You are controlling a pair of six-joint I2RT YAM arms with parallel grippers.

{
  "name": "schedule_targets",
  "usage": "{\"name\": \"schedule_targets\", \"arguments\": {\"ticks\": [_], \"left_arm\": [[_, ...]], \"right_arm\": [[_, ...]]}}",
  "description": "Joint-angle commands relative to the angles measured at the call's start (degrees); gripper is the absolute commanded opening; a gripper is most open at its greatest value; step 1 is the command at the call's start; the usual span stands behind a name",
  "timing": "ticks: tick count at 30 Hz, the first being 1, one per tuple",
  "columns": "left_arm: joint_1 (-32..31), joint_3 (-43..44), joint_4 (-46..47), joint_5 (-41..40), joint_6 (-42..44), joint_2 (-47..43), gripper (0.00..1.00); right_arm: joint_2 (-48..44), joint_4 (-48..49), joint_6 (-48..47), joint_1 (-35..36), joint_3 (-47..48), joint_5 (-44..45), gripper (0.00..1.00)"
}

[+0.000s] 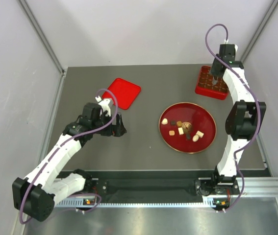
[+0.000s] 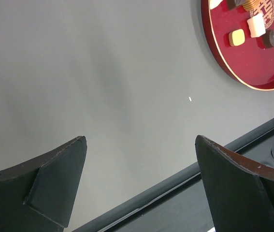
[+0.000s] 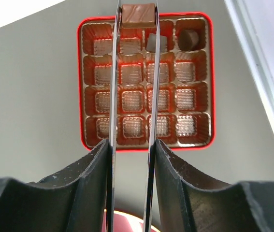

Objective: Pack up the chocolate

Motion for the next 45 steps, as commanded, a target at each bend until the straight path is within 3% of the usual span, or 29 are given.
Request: {"name": "schedule_targets", "arguments": {"ticks": [1, 29, 38, 45], "left_arm": [[-0.2, -0.3, 1.2, 0.1, 0.4, 0.0, 0.99], [-0.2, 0.0, 0.9, -0.2, 0.5, 0.8, 0.99], [-0.2, -0.1, 1.0, 0.2, 0.5, 0.0, 0.99], [-0.2, -0.1, 1.1, 0.2, 0.4, -0.7, 0.99]], "right_arm": [[1.3, 4.5, -0.3, -0.4, 3.3, -1.8, 0.39], [4.8, 6.1, -0.4, -0.4, 2.8, -2.2, 0.45], [-0.9, 0.2, -0.7, 0.6, 3.5, -3.3, 0.44], [-12.3, -3.0, -0.7, 6.1, -7.7, -2.9, 0.44]]}}
